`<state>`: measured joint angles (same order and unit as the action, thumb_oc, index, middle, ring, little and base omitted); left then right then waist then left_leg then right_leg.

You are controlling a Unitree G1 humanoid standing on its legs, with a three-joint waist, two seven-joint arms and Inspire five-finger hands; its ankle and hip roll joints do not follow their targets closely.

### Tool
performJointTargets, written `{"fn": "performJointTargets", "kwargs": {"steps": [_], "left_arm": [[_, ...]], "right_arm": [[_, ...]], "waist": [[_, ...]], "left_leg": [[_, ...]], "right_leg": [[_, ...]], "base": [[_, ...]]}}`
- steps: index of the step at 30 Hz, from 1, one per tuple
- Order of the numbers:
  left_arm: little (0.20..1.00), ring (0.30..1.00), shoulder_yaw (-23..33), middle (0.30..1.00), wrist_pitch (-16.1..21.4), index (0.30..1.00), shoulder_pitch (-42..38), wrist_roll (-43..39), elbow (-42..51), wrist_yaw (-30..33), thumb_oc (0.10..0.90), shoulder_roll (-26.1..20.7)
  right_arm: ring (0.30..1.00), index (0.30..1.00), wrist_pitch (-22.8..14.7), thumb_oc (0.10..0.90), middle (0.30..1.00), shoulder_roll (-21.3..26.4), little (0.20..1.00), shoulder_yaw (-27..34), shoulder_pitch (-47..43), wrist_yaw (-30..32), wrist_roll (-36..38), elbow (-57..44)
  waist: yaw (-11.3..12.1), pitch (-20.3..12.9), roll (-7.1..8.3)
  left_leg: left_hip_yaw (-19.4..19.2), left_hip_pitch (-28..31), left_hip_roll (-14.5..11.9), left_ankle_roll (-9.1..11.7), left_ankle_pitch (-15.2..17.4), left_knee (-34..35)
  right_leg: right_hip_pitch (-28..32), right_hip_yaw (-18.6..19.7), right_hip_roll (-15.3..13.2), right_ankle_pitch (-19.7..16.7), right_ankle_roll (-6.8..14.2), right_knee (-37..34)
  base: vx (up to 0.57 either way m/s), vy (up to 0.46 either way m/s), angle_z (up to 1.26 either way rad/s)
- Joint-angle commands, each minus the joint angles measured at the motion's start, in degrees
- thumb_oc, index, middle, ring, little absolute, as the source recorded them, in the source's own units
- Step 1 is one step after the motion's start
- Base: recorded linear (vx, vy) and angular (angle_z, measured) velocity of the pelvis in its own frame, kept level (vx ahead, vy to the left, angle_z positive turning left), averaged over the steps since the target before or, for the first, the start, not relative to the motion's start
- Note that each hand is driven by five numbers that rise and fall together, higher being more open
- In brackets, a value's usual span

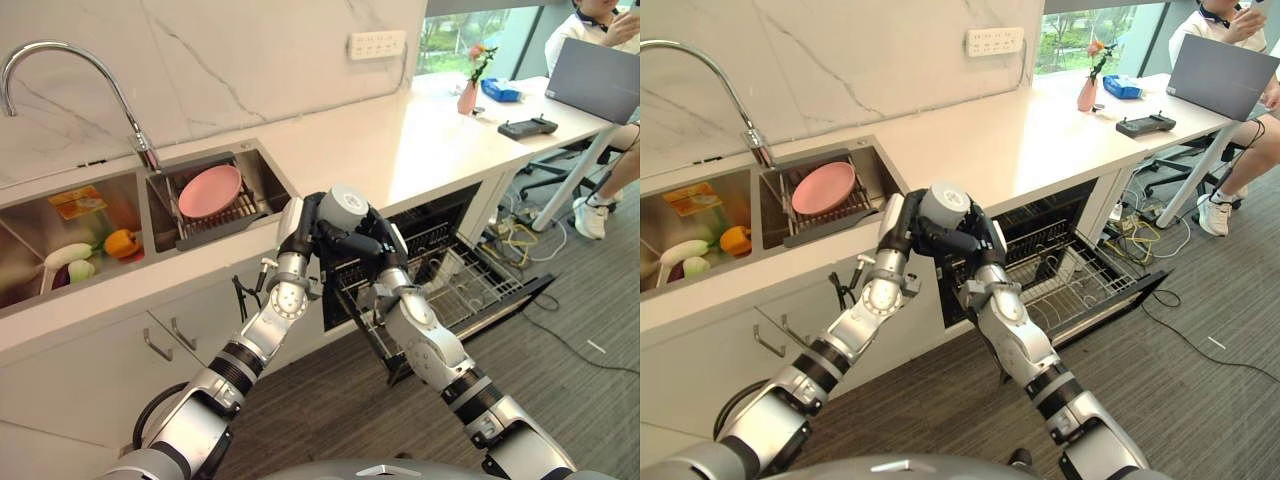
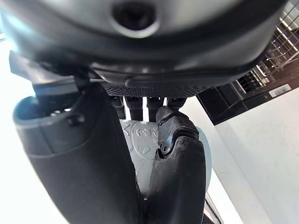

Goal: Place the dishes in the dishwasher.

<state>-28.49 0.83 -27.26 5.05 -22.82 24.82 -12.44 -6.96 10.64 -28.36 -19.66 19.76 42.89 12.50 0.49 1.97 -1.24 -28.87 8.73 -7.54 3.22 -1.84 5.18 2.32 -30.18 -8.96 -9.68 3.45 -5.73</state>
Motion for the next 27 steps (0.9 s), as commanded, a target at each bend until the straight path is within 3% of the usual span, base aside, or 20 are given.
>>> {"fn": "performJointTargets", "kwargs": {"steps": [1,7,12,13,14,20,23,27], "left_arm": [[0.3,0.3,-17.4,0.3,10.41,0.3,-14.37,2.64,2.51,-5.84,0.4,8.91],[0.3,0.3,-18.07,0.3,10.91,0.3,-14.19,1.39,2.63,-6.0,0.4,9.19],[0.3,0.3,-19.01,0.3,11.38,0.3,-14.53,-0.42,2.43,-6.4,0.4,9.47],[0.559,0.559,-19.22,0.559,11.37,0.559,-14.68,-0.9,2.72,-6.61,0.573,9.37],[0.9,0.9,-19.26,0.9,11.49,0.9,-14.63,-1.28,2.9,-6.86,0.8,9.38],[0.9,0.9,-18.42,0.9,12.62,0.9,-15.44,-2.68,5.72,-7.44,0.8,6.7],[0.9,0.9,-17.19,0.9,12.53,0.9,-15.49,-1.46,6.89,-7.82,0.8,4.19],[0.9,0.9,-11.77,0.9,14.45,0.9,-13.99,-0.18,15.91,-14.36,0.8,-6.2]], "right_arm": [[0.3,0.3,-6.54,0.4,0.3,-8.94,0.3,2.75,-20.59,-3.71,0.07,2.69],[0.3,0.3,-8.68,0.4,0.3,-9.24,0.3,4.49,-20.29,-2.56,-2.32,1.78],[0.3,0.3,-11.84,0.4,0.3,-8.22,0.3,9.53,-21.47,2.53,-8.49,-1.63],[0.3,0.3,-12.1,0.4,0.3,-7.73,0.3,11.01,-21.68,4.69,-10.83,-2.79],[0.3,0.3,-12.42,0.4,0.3,-7.6,0.3,12.07,-21.96,5.89,-12.1,-3.35],[0.3,0.3,-15.25,0.4,0.3,-4.22,0.3,25.17,-22.73,20.19,-23.54,-10.59],[0.3,0.3,-14.22,0.4,0.3,-1.91,0.3,28.71,-22.15,23.72,-28.06,-12.47],[0.3,0.3,-13.1,0.4,0.3,6.64,0.3,37.71,-18.06,24.44,-33.24,-10.57]], "waist": [[2.19,-1.67,1.65],[2.27,-1.64,1.47],[1.82,-1.65,1.04],[1.71,-1.61,0.95],[1.59,-1.65,0.82],[0.82,-1.91,0.2],[0.92,-1.94,0.08],[1.98,-1.93,-0.8]], "left_leg": [[0.57,1.42,2.51,1.2,1.45,-0.32],[0.98,1.45,2.52,1.03,1.66,-0.28],[1.41,1.52,2.66,0.82,1.96,-0.28],[1.53,1.58,2.72,0.73,2.06,-0.31],[1.59,1.61,2.76,0.7,2.1,-0.3],[2.2,1.92,2.7,0.66,2.37,-0.28],[2.29,2.03,2.67,0.71,2.5,-0.28],[3.08,1.96,2.51,0.84,2.51,-0.27]], "right_leg": [[3.01,-1.03,-0.79,7.43,4.52,0.78],[3.16,-1.2,-0.9,7.51,4.62,0.78],[3.33,-1.13,-1.01,7.65,4.67,0.82],[3.41,-1.14,-1.0,7.7,4.66,0.84],[3.46,-1.08,-0.97,7.74,4.65,0.85],[3.98,-0.92,-0.8,8.14,4.66,0.89],[4.03,-0.94,-0.72,8.28,4.74,0.86],[4.42,-1.25,-0.74,8.6,4.94,0.87]], "base": [[0.02,0.0,0.06],[0.01,0.007,0.08],[0.0,0.006,0.02],[0.0,0.014,0.03],[0.01,0.014,0.03],[0.02,0.016,0.06],[0.02,0.014,0.06],[0.02,0.016,0.07]]}}
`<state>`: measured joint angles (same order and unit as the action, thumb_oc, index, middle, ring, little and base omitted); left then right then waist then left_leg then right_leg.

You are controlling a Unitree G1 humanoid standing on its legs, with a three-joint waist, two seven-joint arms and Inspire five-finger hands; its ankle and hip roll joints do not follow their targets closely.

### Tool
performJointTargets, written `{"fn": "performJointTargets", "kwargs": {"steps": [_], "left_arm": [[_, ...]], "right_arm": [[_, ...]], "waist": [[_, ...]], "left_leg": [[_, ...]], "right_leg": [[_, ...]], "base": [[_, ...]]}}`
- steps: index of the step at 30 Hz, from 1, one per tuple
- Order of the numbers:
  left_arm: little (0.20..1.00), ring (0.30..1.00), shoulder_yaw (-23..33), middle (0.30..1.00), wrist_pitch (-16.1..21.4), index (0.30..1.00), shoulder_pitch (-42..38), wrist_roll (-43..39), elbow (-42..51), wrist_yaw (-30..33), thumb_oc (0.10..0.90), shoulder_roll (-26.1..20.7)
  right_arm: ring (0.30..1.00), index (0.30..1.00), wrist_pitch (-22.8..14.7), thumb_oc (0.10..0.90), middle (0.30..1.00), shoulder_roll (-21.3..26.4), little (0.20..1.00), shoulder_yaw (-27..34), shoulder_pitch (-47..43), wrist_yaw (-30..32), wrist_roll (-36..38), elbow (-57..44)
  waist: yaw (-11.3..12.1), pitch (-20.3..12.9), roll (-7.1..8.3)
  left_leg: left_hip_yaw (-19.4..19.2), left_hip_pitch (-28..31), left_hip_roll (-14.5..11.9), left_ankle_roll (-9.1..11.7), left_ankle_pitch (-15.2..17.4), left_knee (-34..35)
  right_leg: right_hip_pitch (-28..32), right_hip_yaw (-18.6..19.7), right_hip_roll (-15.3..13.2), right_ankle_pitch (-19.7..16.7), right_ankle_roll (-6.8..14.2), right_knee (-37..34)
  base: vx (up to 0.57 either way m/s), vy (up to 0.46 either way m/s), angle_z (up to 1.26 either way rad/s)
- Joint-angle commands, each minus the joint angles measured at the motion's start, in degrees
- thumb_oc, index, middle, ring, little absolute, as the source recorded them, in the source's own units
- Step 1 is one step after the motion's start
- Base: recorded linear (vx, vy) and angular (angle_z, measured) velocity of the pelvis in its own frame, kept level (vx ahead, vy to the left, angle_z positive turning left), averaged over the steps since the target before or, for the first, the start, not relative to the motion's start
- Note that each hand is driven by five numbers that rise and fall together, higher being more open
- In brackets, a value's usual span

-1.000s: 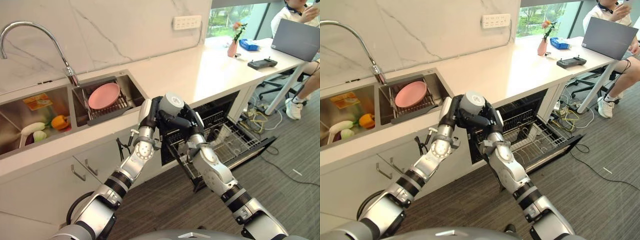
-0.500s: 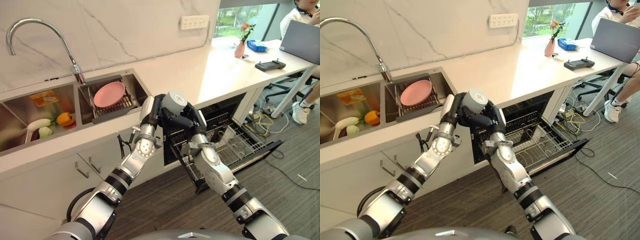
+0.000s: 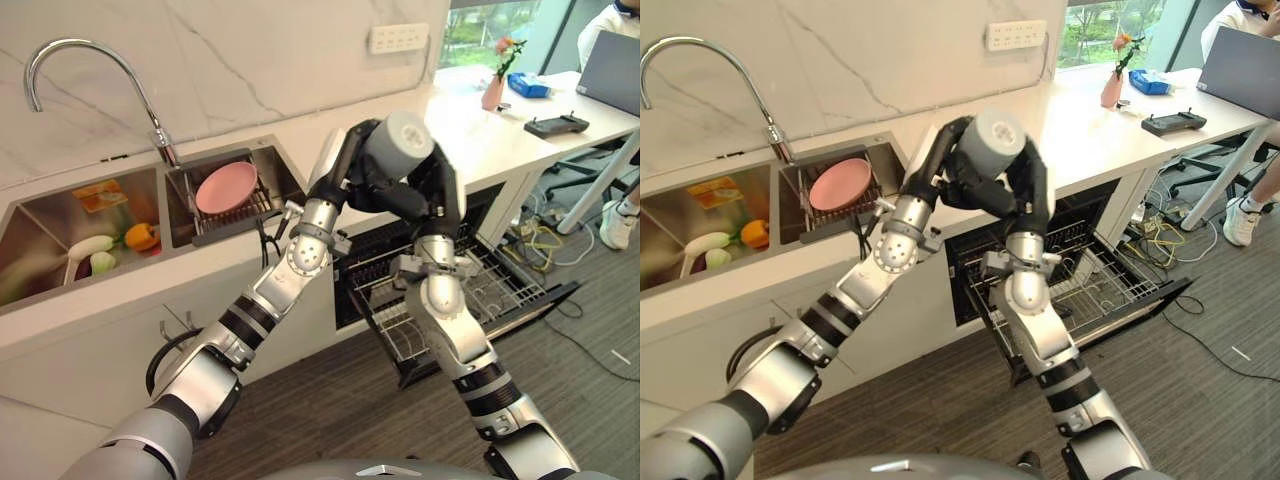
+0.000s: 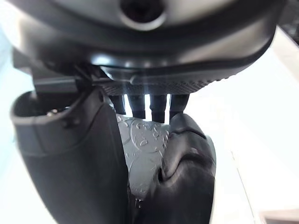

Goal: Place the dishes in the dishwasher.

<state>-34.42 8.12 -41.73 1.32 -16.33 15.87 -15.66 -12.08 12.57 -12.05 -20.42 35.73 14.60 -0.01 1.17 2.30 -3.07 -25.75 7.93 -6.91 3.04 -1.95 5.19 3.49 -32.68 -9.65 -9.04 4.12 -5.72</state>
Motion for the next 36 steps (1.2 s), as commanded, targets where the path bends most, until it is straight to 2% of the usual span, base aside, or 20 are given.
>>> {"fn": "performJointTargets", "kwargs": {"steps": [1,2,3,6,9,10,11,13,16,19,24,25,26,27,29,33,35,36], "left_arm": [[0.9,0.9,-3.75,0.9,7.71,0.9,2.13,2.63,13.06,-6.7,0.8,-5.46],[0.9,0.9,-3.44,0.9,7.48,0.9,2.77,2.26,14.15,-7.21,0.8,-5.94],[0.9,0.9,0.51,0.9,9.01,0.9,6.67,-0.01,18.66,-9.44,0.8,-9.92],[0.9,0.9,5.84,0.9,10.22,0.9,14.63,-3.31,27.08,-13.31,0.8,-15.51],[0.9,0.9,9.44,0.9,10.44,0.9,21.63,-7.24,30.43,-17.2,0.8,-18.82],[0.9,0.9,10.16,0.9,9.75,0.9,24.84,-11.17,29.73,-19.14,0.8,-18.77],[0.9,0.9,10.34,0.9,9.71,0.9,25.14,-11.38,29.89,-19.36,0.8,-18.87],[0.9,0.9,12.09,0.9,4.2,0.9,35.52,-25.3,25.68,-25.67,0.8,-16.67],[0.9,0.9,13.46,0.9,-0.95,0.9,43.1,-31.3,19.69,-29.79,0.8,-15.44],[0.9,0.9,13.87,0.9,-2.44,0.9,47.57,-28.81,14.33,-32.85,0.8,-17.12],[0.9,0.9,14.88,0.9,-2.77,0.9,51.41,-23.58,4.36,-33.55,0.8,-16.51],[0.9,0.9,14.72,0.9,-2.65,0.9,52.22,-19.92,1.05,-34.05,0.8,-16.98],[0.9,0.9,14.19,0.9,-1.99,0.9,52.33,-16.47,-1.4,-33.7,0.8,-17.43],[0.9,0.9,14.27,0.9,-1.76,0.9,52.16,-16.22,-1.69,-33.63,0.8,-17.24],[0.9,0.9,14.31,0.9,-1.18,0.9,52.53,-12.09,-5.34,-33.26,0.8,-17.63],[0.9,0.9,13.88,0.9,-0.12,0.9,52.28,-9.25,-9.07,-32.09,0.8,-17.73],[0.9,0.9,13.19,0.9,0.31,0.9,51.1,-7.6,-12.94,-30.99,0.8,-17.57],[0.9,0.9,12.94,0.9,0.35,0.9,50.47,-6.74,-14.37,-30.35,0.8,-17.59]], "right_arm": [[0.3,0.3,-7.54,0.4,0.3,6.29,0.3,22.56,-15.68,8.45,-5.93,2.76],[0.3,0.3,-7.55,0.4,0.3,6.35,0.3,22.55,-15.53,8.44,-5.96,2.78],[0.3,0.3,-6.9,0.4,0.3,9.54,0.3,24.97,-11.78,7.74,-7.74,3.64],[0.3,0.3,-7.07,0.4,0.3,13.2,0.3,28.83,-4.27,5.51,-7.41,5.19],[0.3,0.3,-6.51,0.4,0.3,13.37,0.3,30.77,1.8,2.02,-6.21,5.63],[0.3,0.3,-6.6,0.4,0.3,12.58,0.3,30.13,4.01,-0.48,-4.22,6.04],[0.3,0.3,-6.65,0.4,0.3,12.56,0.3,30.07,4.2,-0.64,-4.06,6.02],[0.3,0.3,-4.78,0.4,0.3,11.44,0.3,26.83,8.05,-8.01,1.31,8.95],[0.3,0.3,-2.21,0.4,0.3,10.28,0.3,23.29,11.07,-14.73,6.87,13.58],[0.3,0.3,-0.62,0.4,0.3,11.66,0.3,20.95,9.93,-18.5,8.88,20.18],[0.3,0.3,1.6,0.4,0.3,16.63,0.3,17.42,6.98,-22.66,5.83,27.83],[0.3,0.3,2.29,0.4,0.3,18.47,0.3,16.13,5.01,-23.95,5.96,32.76],[0.3,0.3,2.2,0.4,0.3,18.52,0.3,14.92,2.2,-24.01,7.07,36.87],[0.3,0.3,1.96,0.4,0.3,18.58,0.3,14.69,1.64,-24.11,7.21,37.47],[0.3,0.3,2.63,0.4,0.3,18.72,0.3,13.4,0.49,-24.82,6.38,41.1],[0.3,0.3,3.18,0.4,0.3,19.86,0.3,11.28,-2.84,-23.97,4.07,46.75],[0.3,0.3,4.3,0.4,0.3,20.77,0.3,9.58,-5.11,-24.05,3.83,52.73],[0.596,0.596,5.12,0.598,0.596,21.11,0.596,8.71,-5.98,-24.55,3.97,56.02]], "waist": [[1.78,-2.09,1.07],[1.76,-2.2,1.03],[2.62,-1.7,1.1],[3.3,-1.54,1.34],[3.76,-0.99,1.56],[3.79,-0.69,1.67],[3.68,-0.86,1.68],[3.83,0.05,1.84],[4.09,0.99,2.13],[4.44,1.42,2.51],[5.63,2.15,2.98],[6.44,2.49,3.13],[7.29,2.9,3.1],[7.19,2.98,3.11],[8.58,3.92,3.2],[9.93,5.21,3.08],[10.75,6.23,2.9],[11.07,6.51,2.76]], "left_leg": [[0.23,2.69,1.87,1.03,2.63,-0.29],[0.27,2.72,1.88,1.02,2.63,-0.29],[0.66,2.53,1.9,1.08,2.67,-0.28],[1.44,2.06,2.08,1.11,2.67,-0.29],[2.23,1.17,2.16,1.06,2.53,-0.29],[2.29,1.03,2.23,1.04,2.46,-0.3],[2.31,1.02,2.24,1.04,2.46,-0.29],[2.26,0.74,2.21,1.01,2.33,-0.28],[2.15,0.23,1.91,1.16,1.95,-0.29],[2.18,-0.31,1.56,1.5,1.38,-0.29],[2.45,-1.48,0.9,1.92,0.65,-0.33],[2.59,-1.87,0.57,2.09,0.47,-0.39],[2.71,-2.37,0.34,2.24,0.2,-0.45],[2.69,-2.45,0.33,2.27,0.17,-0.45],[3.17,-3.59,-0.06,2.55,-0.37,-0.53],[4.22,-5.73,-0.47,2.98,-1.31,-0.58],[4.95,-7.26,-0.86,3.28,-2.1,-0.62],[5.21,-7.94,-1.0,3.47,-2.48,-0.6]], "right_leg": [[3.36,1.04,-0.09,7.97,4.33,0.88],[3.41,0.99,-0.1,7.98,4.35,0.88],[3.59,0.37,-0.23,7.96,4.54,0.89],[3.87,-0.56,-0.38,7.94,4.81,0.92],[3.58,-1.21,-0.74,7.9,4.92,0.95],[3.58,-1.47,-0.82,7.86,4.91,0.97],[3.59,-1.5,-0.82,7.86,4.92,0.96],[3.75,-2.34,-1.06,7.83,4.65,0.98],[3.7,-2.97,-1.06,7.76,4.3,0.99],[3.5,-3.21,-0.91,7.83,4.15,0.97],[2.83,-3.95,-0.68,7.99,3.9,0.94],[2.65,-4.19,-0.58,8.1,3.87,0.93],[2.42,-4.43,-0.49,8.21,3.85,0.93],[2.33,-4.41,-0.48,8.23,3.81,0.93],[1.68,-4.99,-0.29,8.31,3.75,0.98],[0.32,-6.04,-0.25,8.24,3.68,1.06],[-0.65,-6.83,-0.29,8.19,3.62,1.12],[-1.01,-7.43,-0.35,8.19,3.56,1.14]], "base": [[0.02,0.007,0.08],[0.03,0.007,0.07],[0.03,0.01,0.1],[0.01,0.007,0.13],[-0.03,-0.008,0.11],[-0.02,-0.008,0.06],[-0.02,-0.01,0.05],[-0.04,-0.013,0.09],[-0.03,-0.019,0.12],[-0.01,-0.016,0.2],[-0.01,-0.018,0.16],[0.0,-0.013,0.22],[0.0,-0.014,0.19],[0.0,-0.007,0.1],[-0.02,-0.017,0.08],[-0.05,-0.021,0.2],[-0.08,-0.019,0.28],[-0.06,-0.015,0.25]]}}
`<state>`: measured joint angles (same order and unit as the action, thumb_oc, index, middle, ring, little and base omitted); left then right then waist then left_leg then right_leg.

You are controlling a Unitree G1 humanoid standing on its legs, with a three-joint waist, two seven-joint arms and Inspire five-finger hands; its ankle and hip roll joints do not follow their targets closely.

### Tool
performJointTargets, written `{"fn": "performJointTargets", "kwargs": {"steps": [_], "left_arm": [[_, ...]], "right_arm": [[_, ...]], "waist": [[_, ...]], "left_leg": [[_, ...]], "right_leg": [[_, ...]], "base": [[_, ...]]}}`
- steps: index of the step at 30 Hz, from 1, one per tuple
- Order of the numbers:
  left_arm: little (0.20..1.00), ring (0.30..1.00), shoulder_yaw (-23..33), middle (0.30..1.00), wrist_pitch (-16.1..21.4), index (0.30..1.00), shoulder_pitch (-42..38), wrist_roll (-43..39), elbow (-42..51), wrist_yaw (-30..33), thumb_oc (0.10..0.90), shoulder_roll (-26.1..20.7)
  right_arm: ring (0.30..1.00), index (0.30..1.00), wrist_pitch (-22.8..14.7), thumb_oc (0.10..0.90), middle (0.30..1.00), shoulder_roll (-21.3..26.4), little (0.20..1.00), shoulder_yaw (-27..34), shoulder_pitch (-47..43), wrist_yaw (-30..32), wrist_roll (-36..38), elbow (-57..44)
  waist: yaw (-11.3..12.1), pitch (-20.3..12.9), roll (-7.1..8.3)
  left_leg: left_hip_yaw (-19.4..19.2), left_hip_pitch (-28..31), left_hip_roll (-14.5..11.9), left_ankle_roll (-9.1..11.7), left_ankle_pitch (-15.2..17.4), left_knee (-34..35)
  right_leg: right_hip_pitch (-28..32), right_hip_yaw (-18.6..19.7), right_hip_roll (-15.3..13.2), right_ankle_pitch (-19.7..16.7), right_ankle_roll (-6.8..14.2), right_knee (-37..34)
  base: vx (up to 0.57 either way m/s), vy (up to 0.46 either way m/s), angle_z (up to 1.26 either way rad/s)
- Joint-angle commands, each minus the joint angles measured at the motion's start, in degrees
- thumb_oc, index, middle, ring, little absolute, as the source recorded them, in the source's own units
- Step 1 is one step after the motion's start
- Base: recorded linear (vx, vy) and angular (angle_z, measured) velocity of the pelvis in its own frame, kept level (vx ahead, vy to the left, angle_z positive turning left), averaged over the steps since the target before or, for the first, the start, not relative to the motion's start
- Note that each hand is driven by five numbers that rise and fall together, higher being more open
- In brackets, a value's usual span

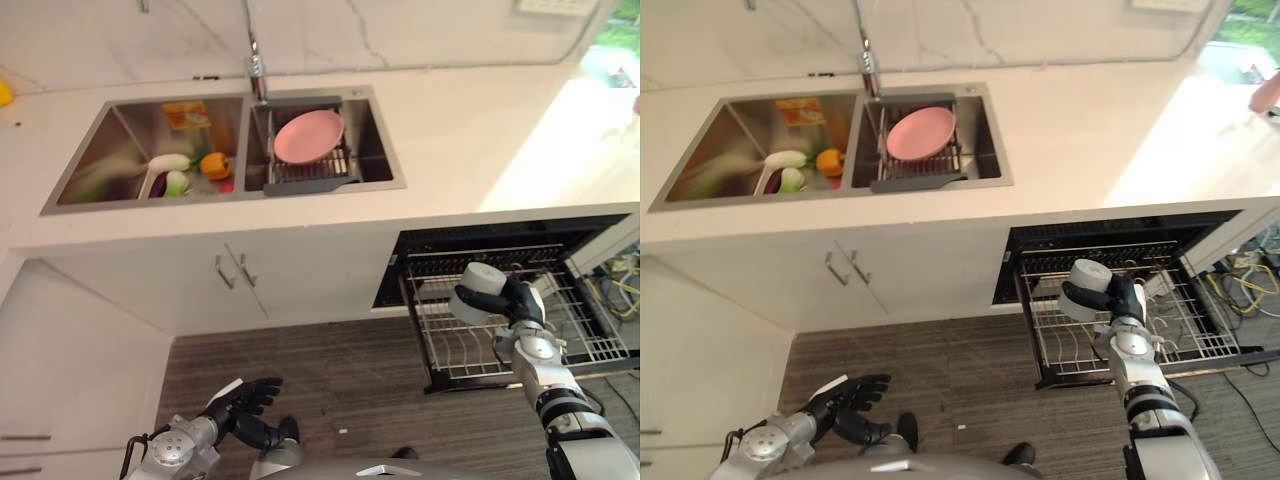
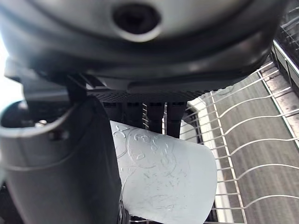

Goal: Place the dishes in the dishwasher.

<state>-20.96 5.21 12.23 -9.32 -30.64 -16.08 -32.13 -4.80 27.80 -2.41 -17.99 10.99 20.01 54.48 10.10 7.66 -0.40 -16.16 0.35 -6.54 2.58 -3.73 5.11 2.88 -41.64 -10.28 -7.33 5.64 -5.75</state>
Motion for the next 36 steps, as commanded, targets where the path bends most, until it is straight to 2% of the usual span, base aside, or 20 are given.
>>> {"fn": "performJointTargets", "kwargs": {"steps": [1,3,7,13,15,18,20,21,23,24,26,27,28,30,31,32,33,34,35,36], "left_arm": [[0.9,0.9,-0.6,0.9,3.38,0.9,-3.71,3.99,-0.32,1.72,0.8,-0.96],[0.9,0.9,-0.44,0.9,2.96,0.9,-5.07,5.67,-5.9,3.2,0.8,0.29],[0.9,0.9,1.04,0.9,2.45,0.9,-5.91,6.45,-12.11,5.1,0.8,2.4],[0.9,0.9,4.51,0.9,2.33,0.9,-6.22,7.23,-19.43,7.44,0.8,5.59],[0.9,0.9,5.55,0.9,2.22,0.9,-6.44,7.06,-20.54,7.96,0.8,6.55],[0.9,0.9,8.22,0.9,1.89,0.9,-6.5,4.05,-20.8,8.7,0.8,8.98],[0.9,0.9,9.39,0.9,1.66,0.9,-6.32,2.51,-20.95,8.98,0.8,9.96],[0.9,0.9,11.08,0.9,1.54,0.9,-6.22,0.75,-19.65,9.72,0.8,11.97],[0.9,0.9,10.84,0.9,1.71,0.9,-6.36,1.33,-19.93,10.55,0.8,12.59],[0.9,0.9,11.0,0.9,1.62,0.9,-6.82,2.4,-20.82,11.65,0.8,13.35],[0.9,0.9,11.34,0.9,1.17,0.9,-7.39,3.26,-24.12,12.97,0.8,14.68],[0.9,0.9,11.35,0.9,1.23,0.9,-7.42,3.29,-24.2,12.98,0.8,14.68],[0.9,0.9,12.64,0.9,0.8,0.9,-7.87,4.57,-27.42,14.53,0.8,15.78],[0.9,0.9,14.66,0.9,0.67,0.9,-8.41,5.17,-31.17,15.9,0.8,17.13],[0.9,0.9,14.77,0.9,0.84,0.9,-8.52,5.29,-31.51,16.02,0.8,17.25],[0.9,0.9,15.16,0.9,0.76,0.9,-8.08,6.75,-34.91,16.87,0.8,19.13],[0.9,0.9,14.76,0.9,1.03,0.9,-7.79,7.57,-36.09,17.05,0.8,19.99],[0.9,0.9,14.78,0.9,1.16,0.9,-7.76,7.65,-36.26,17.12,0.8,20.11],[0.9,0.9,13.86,0.9,1.08,0.9,-7.79,10.49,-39.04,17.92,0.8,21.33],[0.9,0.9,13.61,0.9,1.07,0.9,-7.99,11.34,-39.7,18.28,0.8,21.71]], "right_arm": [[0.9,0.9,-2.32,0.8,0.9,6.0,0.9,-1.07,-8.87,0.02,-1.32,2.09],[0.9,0.9,-0.79,0.8,0.9,7.16,0.9,-2.36,-11.51,-0.96,-1.35,9.73],[0.9,0.9,0.91,0.8,0.9,8.38,0.9,-3.19,-12.32,-0.79,-5.07,16.19],[0.9,0.9,0.37,0.8,0.9,10.17,0.9,-2.18,-11.07,0.27,-7.85,11.56],[0.9,0.9,-1.3,0.8,0.9,11.26,0.9,-1.02,-11.15,1.9,-8.41,3.9],[0.9,0.9,-3.67,0.8,0.9,10.4,0.9,5.14,-4.97,5.44,-10.02,-13.71],[0.9,0.9,-4.47,0.8,0.9,9.33,0.9,7.87,-1.81,6.39,-11.3,-19.25],[0.9,0.9,-6.55,0.8,0.9,5.87,0.9,13.83,5.43,7.8,-14.22,-32.67],[0.9,0.9,-6.41,0.8,0.9,4.08,0.9,15.8,8.23,7.95,-14.68,-37.07],[0.9,0.9,-7.37,0.8,0.9,2.48,0.9,16.46,9.57,8.05,-14.23,-40.09],[0.9,0.9,-7.59,0.8,0.9,-0.08,0.9,16.31,12.61,6.55,-12.41,-45.85],[0.9,0.9,-7.51,0.8,0.9,-0.13,0.9,16.33,12.69,6.53,-12.41,-46.0],[0.9,0.9,-8.21,0.8,0.9,-2.06,0.9,14.22,16.31,3.68,-10.68,-50.66],[0.9,0.9,-8.1,0.8,0.9,-2.91,0.9,13.59,20.36,1.01,-11.2,-53.63],[0.9,0.9,-8.04,0.8,0.9,-2.99,0.9,13.56,20.57,0.92,-11.26,-53.94],[0.9,0.9,-9.03,0.8,0.9,-3.86,0.9,14.36,22.78,1.03,-11.32,-55.49],[0.9,0.9,-9.45,0.8,0.9,-4.12,0.9,13.64,23.04,1.0,-11.14,-56.53],[0.9,0.9,-9.4,0.8,0.9,-4.08,0.9,13.6,23.22,1.02,-11.16,-56.7],[0.9,0.9,-10.26,0.8,0.9,-4.23,0.9,13.27,23.81,0.03,-10.68,-59.98],[0.9,0.9,-10.44,0.8,0.9,-4.15,0.9,13.41,24.19,-0.16,-10.73,-61.46]], "waist": [[2.04,1.13,0.05],[2.62,1.8,-0.56],[2.58,1.85,-1.39],[0.98,0.94,-1.81],[-0.09,0.49,-1.85],[-1.89,0.07,-2.23],[-2.56,-0.11,-2.4],[-4.55,-0.29,-3.01],[-4.85,-0.04,-3.24],[-6.04,0.38,-3.53],[-8.27,1.29,-3.13],[-8.23,1.28,-3.11],[-9.89,2.6,-2.57],[-11.11,3.72,-1.84],[-11.18,3.68,-1.9],[-13.76,3.24,-2.43],[-13.9,3.09,-2.89],[-13.92,3.04,-2.93],[-15.04,1.87,-4.53],[-15.52,1.3,-4.84]], "left_leg": [[-4.26,-0.53,-1.38,3.96,-0.77,-0.52],[-3.33,-2.18,-1.71,4.36,-1.53,-0.48],[-2.72,-2.83,-1.79,4.34,-1.84,-0.5],[-3.38,-1.8,-1.26,4.07,-1.35,-0.51],[-3.95,-1.07,-1.04,3.97,-0.99,-0.5],[-5.01,0.55,-0.73,3.61,-0.21,-0.54],[-5.32,1.06,-0.64,3.5,0.0,-0.57],[-5.75,2.45,-0.57,3.27,0.42,-0.68],[-6.04,3.02,-0.61,3.3,0.49,-1.17],[-7.4,2.88,-0.91,3.69,0.35,-2.54],[-11.69,1.57,-2.17,4.59,1.13,-7.8],[-11.72,1.47,-2.26,4.61,1.28,-8.05],[-16.34,-1.39,-4.51,6.03,1.06,-15.18],[-18.28,-4.15,-8.08,7.82,-0.95,-20.24],[-18.2,-4.32,-8.39,8.02,-1.01,-20.6],[-22.55,-0.55,-12.4,8.04,-1.26,-15.87],[-22.08,0.7,-12.5,8.02,-1.63,-13.93],[-22.18,0.94,-12.29,7.98,-1.79,-13.51],[-19.37,4.31,-9.59,7.07,-0.74,-6.37],[-18.23,4.86,-8.07,6.65,-0.6,-4.4]], "right_leg": [[-0.49,1.41,0.29,6.49,2.02,1.16],[-0.96,-0.36,0.16,6.59,1.88,1.18],[-0.62,-1.78,-0.14,6.75,1.77,1.23],[0.16,-1.42,-0.65,6.65,1.78,1.32],[0.46,-0.91,-0.9,6.64,1.74,1.3],[1.25,0.05,-1.25,6.73,1.68,1.32],[1.49,0.35,-1.29,6.85,1.61,1.33],[1.94,1.52,-1.37,7.39,1.3,1.34],[2.37,2.01,-1.4,7.62,1.16,1.35],[2.45,2.19,-1.65,7.64,0.99,1.35],[2.9,2.35,-2.15,8.34,0.52,1.21],[2.88,2.4,-2.12,8.37,0.49,1.22],[3.55,3.23,-2.04,10.3,-0.36,0.87],[3.86,3.28,-1.88,11.02,-0.84,0.79],[3.84,3.31,-1.68,11.1,-0.96,0.77],[2.96,1.88,-3.06,9.2,0.74,1.14],[2.78,2.25,-3.67,8.32,1.46,1.24],[2.83,2.29,-3.74,8.15,1.58,1.21],[1.7,2.52,-5.16,6.0,3.29,2.12],[1.41,2.8,-6.14,5.08,3.64,2.77]], "base": [[-0.06,-0.019,0.27],[-0.06,-0.01,0.37],[0.0,0.016,0.2],[0.02,0.028,0.05],[0.03,0.033,-0.03],[0.04,0.01,-0.16],[0.04,-0.039,-0.18],[0.03,-0.051,-0.13],[0.0,-0.049,-0.15],[-0.06,-0.045,-0.26],[-0.09,-0.041,-0.14],[-0.12,-0.061,-0.04],[-0.11,-0.061,-0.09],[-0.12,-0.001,-0.2],[-0.07,0.275,-0.23],[-0.01,0.343,-0.17],[-0.01,0.361,-0.05],[0.09,0.455,-0.02],[0.1,0.468,0.03],[0.1,0.477,0.0]]}}
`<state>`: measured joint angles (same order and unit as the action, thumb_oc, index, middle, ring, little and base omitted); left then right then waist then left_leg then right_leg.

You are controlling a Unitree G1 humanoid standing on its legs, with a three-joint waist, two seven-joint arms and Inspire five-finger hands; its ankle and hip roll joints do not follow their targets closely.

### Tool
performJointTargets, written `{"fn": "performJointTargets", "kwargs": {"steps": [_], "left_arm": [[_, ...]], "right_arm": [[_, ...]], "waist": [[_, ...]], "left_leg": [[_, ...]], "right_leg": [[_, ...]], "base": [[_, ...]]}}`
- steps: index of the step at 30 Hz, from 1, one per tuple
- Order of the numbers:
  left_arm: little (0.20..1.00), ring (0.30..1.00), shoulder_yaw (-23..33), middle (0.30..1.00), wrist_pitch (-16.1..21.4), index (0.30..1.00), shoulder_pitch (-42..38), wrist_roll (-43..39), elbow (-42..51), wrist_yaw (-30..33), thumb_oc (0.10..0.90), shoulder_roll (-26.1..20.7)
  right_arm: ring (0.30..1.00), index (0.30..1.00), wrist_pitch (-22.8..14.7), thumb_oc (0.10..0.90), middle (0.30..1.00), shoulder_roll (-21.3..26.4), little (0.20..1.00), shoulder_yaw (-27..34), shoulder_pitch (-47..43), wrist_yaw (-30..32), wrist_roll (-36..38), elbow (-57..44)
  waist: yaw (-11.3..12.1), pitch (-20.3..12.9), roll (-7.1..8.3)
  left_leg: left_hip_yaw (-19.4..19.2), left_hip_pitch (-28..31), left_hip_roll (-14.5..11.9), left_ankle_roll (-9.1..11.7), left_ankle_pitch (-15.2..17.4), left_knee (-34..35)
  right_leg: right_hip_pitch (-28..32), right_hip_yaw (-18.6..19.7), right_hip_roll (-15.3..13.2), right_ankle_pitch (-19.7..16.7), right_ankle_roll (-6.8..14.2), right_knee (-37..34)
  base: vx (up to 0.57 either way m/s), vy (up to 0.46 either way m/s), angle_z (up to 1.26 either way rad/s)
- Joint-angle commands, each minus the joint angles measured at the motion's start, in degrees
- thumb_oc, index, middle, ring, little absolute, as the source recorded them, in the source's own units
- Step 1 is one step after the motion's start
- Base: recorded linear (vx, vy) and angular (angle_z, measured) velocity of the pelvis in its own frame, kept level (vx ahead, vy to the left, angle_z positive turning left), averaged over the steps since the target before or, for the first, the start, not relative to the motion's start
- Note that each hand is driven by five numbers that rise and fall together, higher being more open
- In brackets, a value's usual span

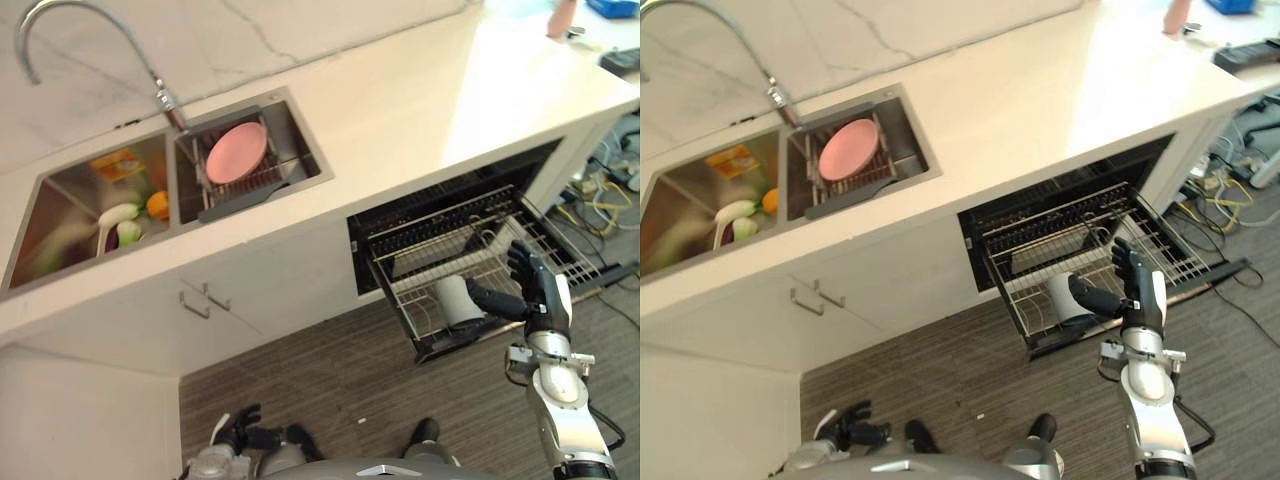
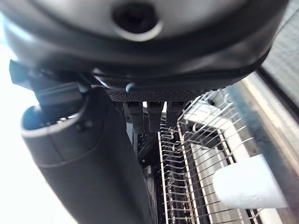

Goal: Place the dishes in the dishwasher.

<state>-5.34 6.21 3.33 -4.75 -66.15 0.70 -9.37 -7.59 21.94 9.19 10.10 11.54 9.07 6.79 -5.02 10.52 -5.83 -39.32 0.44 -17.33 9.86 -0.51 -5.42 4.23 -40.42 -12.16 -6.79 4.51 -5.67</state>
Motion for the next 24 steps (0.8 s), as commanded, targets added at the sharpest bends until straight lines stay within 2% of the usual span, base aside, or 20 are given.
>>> {"fn": "performJointTargets", "kwargs": {"steps": [1,2,3,4,5,7,8,9,11,12,13,15,17,18,19,21,24], "left_arm": [[0.9,0.9,-2.03,0.9,0.1,0.9,0.89,6.86,-4.28,1.56,0.8,-0.94],[0.9,0.9,-2.51,0.9,-0.34,0.9,1.01,7.56,-4.49,1.93,0.8,-0.32],[0.9,0.9,-2.52,0.9,-0.34,0.9,1.03,7.57,-4.48,1.94,0.8,-0.34],[0.9,0.9,-1.83,0.9,-0.92,0.9,0.02,5.95,-4.52,2.33,0.8,-0.4],[0.9,0.9,-1.51,0.9,-1.14,0.9,-0.65,4.79,-4.07,2.55,0.8,-0.53],[0.9,0.9,-1.99,0.9,-1.34,0.9,-1.82,3.39,-2.82,3.0,0.8,-1.22],[0.9,0.9,-1.93,0.9,-1.36,0.9,-1.88,3.39,-2.82,2.99,0.8,-1.23],[0.9,0.9,-3.14,0.9,-1.52,0.9,-2.9,2.1,-0.67,2.8,0.8,-1.96],[0.9,0.9,-3.1,0.9,-1.59,0.9,-2.95,2.02,-0.61,2.77,0.8,-2.02],[0.9,0.9,-4.54,0.9,-1.47,0.9,-4.15,2.04,-0.21,2.67,0.8,-1.96],[0.9,0.9,-4.55,0.9,-1.47,0.9,-4.17,2.04,-0.22,2.67,0.8,-1.95],[0.9,0.9,-5.88,0.9,-1.66,0.9,-5.11,2.0,0.19,2.08,0.8,-1.55],[0.9,0.9,-6.59,0.9,-1.93,0.9,-6.24,3.18,0.0,1.65,0.8,-1.15],[0.9,0.9,-6.59,0.9,-1.93,0.9,-6.24,3.18,0.0,1.65,0.8,-1.15],[0.9,0.9,-6.64,0.9,-2.1,0.9,-7.11,4.56,-0.29,1.32,0.8,-1.05],[0.9,0.9,-6.57,0.9,-2.12,0.9,-7.38,5.69,-0.46,1.05,0.8,-1.0],[0.9,0.9,-6.61,0.9,-2.26,0.9,-6.98,6.65,-0.85,0.79,0.8,-0.91]], "right_arm": [[0.9,0.9,-7.53,0.8,0.9,1.71,0.9,1.88,-3.69,-0.73,0.2,-14.03],[0.9,0.9,-7.65,0.8,0.9,1.19,0.9,1.78,-3.68,-1.45,1.16,-16.45],[0.9,0.9,-7.62,0.8,0.9,1.16,0.9,1.79,-3.64,-1.46,1.16,-16.5],[0.9,0.9,-7.84,0.8,0.9,0.18,0.9,0.62,-5.27,-1.92,2.56,-19.35],[0.9,0.9,-7.96,0.8,0.9,0.04,0.9,-0.03,-6.17,-2.26,3.04,-20.59],[0.9,0.9,-8.23,0.8,0.9,0.08,0.9,-1.93,-9.14,-2.62,3.85,-20.96],[0.9,0.9,-8.26,0.8,0.9,0.08,0.9,-1.96,-9.25,-2.61,3.86,-20.89],[0.9,0.9,-7.79,0.8,0.9,0.15,0.9,-4.18,-11.4,-4.1,6.46,-21.2],[0.9,0.9,-7.78,0.8,0.9,0.18,0.9,-4.17,-11.55,-4.22,6.63,-21.11],[0.9,0.9,-8.1,0.8,0.9,0.73,0.9,-3.91,-12.36,-4.87,7.78,-21.11],[0.9,0.9,-8.11,0.8,0.9,0.75,0.9,-3.89,-12.37,-4.89,7.8,-21.09],[0.9,0.9,-8.64,0.8,0.9,1.44,0.9,-3.74,-13.55,-5.01,9.17,-21.02],[0.9,0.9,-8.74,0.8,0.9,1.51,0.9,-3.66,-13.68,-5.71,10.99,-20.8],[0.9,0.9,-8.74,0.8,0.9,1.51,0.9,-3.66,-13.68,-5.71,10.99,-20.8],[0.9,0.9,-8.72,0.8,0.9,1.95,0.9,-3.22,-13.56,-6.31,11.48,-21.34],[0.9,0.9,-8.94,0.8,0.9,2.23,0.9,-3.09,-13.44,-6.54,11.35,-21.51],[0.9,0.9,-8.83,0.8,0.9,2.08,0.9,-3.4,-13.49,-6.78,11.89,-21.0]], "waist": [[-0.49,-1.69,0.59],[-0.78,-2.64,0.63],[-0.79,-2.65,0.73],[-0.59,-2.35,1.21],[-0.67,-1.84,1.59],[-0.93,-0.8,2.06],[-0.86,-0.75,2.22],[-1.36,-0.35,2.77],[-1.27,-0.33,2.8],[-1.96,-0.51,3.03],[-1.95,-0.51,2.98],[-2.24,-1.04,3.33],[-2.93,-1.58,4.05],[-2.93,-1.58,4.05],[-3.06,-2.11,4.78],[-3.04,-2.58,5.21],[-2.88,-3.07,5.3]], "left_leg": [[4.99,4.86,3.09,-0.8,-3.92,6.57],[6.65,5.59,7.78,-2.87,-2.33,8.48],[6.65,5.65,7.99,-2.97,-2.33,8.59],[7.5,6.7,11.37,-5.46,-0.75,9.41],[7.92,7.82,13.04,-7.06,0.31,9.95],[8.14,9.53,14.9,-9.33,2.11,10.32],[8.04,9.55,15.11,-9.4,2.18,10.32],[7.28,11.33,15.56,-10.1,3.61,10.42],[7.15,11.3,15.58,-10.1,3.71,10.42],[8.05,11.7,15.64,-10.01,3.97,10.42],[8.05,11.69,15.59,-9.99,3.97,10.42],[9.21,12.03,16.29,-9.86,4.54,10.42],[10.53,13.15,17.31,-9.37,5.5,10.42],[10.53,13.15,17.31,-9.37,5.5,10.42],[11.2,13.78,17.93,-9.02,6.21,10.42],[11.97,14.4,18.71,-8.99,6.81,10.42],[13.15,15.32,19.8,-9.65,7.28,10.22]], "right_leg": [[-0.02,1.52,-4.55,4.44,4.96,2.85],[0.37,2.13,-8.18,2.53,6.08,5.2],[0.33,2.16,-8.41,2.55,6.19,5.36],[0.0,2.76,-12.38,1.82,6.53,12.21],[-1.48,3.91,-14.59,1.12,6.92,17.93],[-4.99,5.9,-17.06,-0.81,8.22,27.17],[-5.27,6.19,-17.35,-0.68,8.31,27.56],[-8.95,5.87,-16.12,-1.1,9.27,34.13],[-9.2,6.09,-16.16,-1.02,9.28,34.35],[-11.14,6.72,-13.0,-0.65,9.36,33.33],[-11.11,6.69,-12.94,-0.68,9.35,33.26],[-12.09,6.15,-9.0,1.01,8.61,27.7],[-14.6,6.02,-6.2,0.5,7.95,20.68],[-14.6,6.02,-6.2,0.5,7.95,20.68],[-14.62,4.72,-4.82,-0.51,7.72,14.71],[-14.28,3.11,-4.32,-1.24,7.71,11.8],[-12.75,2.75,-3.73,-0.7,6.81,10.89]], "base": [[0.13,0.469,0.1],[0.09,0.352,0.12],[0.18,0.684,0.09],[0.17,0.544,0.05],[0.23,0.658,0.16],[0.14,0.362,0.39],[0.18,0.37,0.35],[0.15,0.227,0.16],[0.13,0.15,0.1],[0.12,0.076,0.17],[0.19,0.119,0.33],[0.19,0.048,0.49],[0.21,-0.001,0.51],[0.21,-0.032,0.62],[0.13,-0.034,0.48],[0.24,-0.073,0.52],[0.22,-0.077,0.51]]}}
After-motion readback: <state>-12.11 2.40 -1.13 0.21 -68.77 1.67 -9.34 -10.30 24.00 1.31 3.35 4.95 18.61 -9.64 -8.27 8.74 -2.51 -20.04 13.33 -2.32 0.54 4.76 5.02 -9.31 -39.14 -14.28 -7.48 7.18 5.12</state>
